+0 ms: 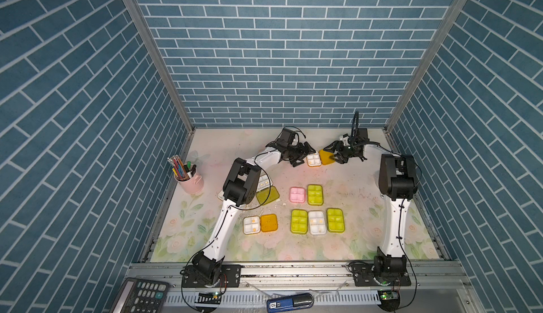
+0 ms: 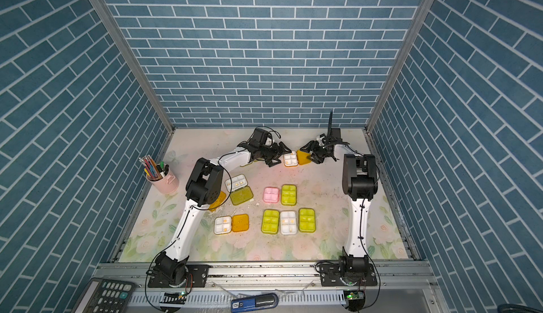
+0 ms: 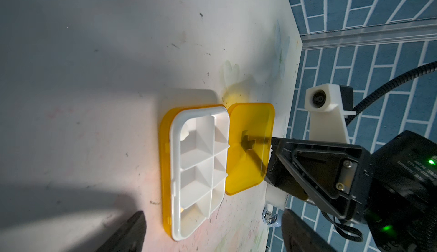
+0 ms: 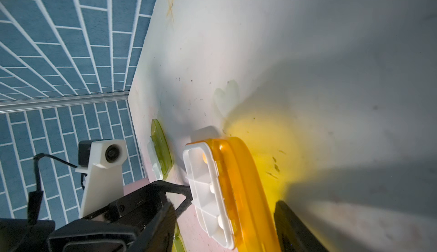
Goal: Close pillboxes
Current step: Close the lid on the pillbox.
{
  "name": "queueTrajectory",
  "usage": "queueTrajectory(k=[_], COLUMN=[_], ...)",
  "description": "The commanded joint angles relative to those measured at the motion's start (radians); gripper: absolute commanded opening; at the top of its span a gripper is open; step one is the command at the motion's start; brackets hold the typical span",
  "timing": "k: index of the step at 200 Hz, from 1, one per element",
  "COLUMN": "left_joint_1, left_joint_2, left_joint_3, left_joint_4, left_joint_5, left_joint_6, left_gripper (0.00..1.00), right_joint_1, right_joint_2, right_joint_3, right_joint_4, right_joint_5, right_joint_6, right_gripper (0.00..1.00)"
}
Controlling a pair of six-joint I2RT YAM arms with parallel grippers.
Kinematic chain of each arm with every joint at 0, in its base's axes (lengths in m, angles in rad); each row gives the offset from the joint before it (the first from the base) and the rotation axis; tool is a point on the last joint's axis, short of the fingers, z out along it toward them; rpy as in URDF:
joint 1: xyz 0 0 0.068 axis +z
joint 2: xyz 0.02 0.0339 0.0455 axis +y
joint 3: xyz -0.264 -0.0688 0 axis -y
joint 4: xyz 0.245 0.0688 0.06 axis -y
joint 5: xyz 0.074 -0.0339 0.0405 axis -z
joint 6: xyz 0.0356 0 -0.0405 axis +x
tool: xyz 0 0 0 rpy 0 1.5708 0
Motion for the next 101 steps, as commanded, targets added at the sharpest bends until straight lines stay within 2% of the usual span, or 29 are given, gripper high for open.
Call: queueTrajectory(k=[1,101], left_joint_1=[-0.007,-0.022], left_joint_2=[0.038,0.046], left_joint_3=[0.021,0.001], left_joint_4=[0.016,0.088], left_joint_5=[0.008,0.005], left_joint_6=[0.017,-0.018], left_gripper=[0.9,0.9], right_joint_1=[0.008,0.055], right_joint_2=[-0.028,-0.099], right_joint_3=[0.019,0.019], right_joint_4=[0.01,-0.049], right_joint_5=[-0.013,0.073], right_joint_6=[0.014,-0.013], right_gripper=[0.67,0.66])
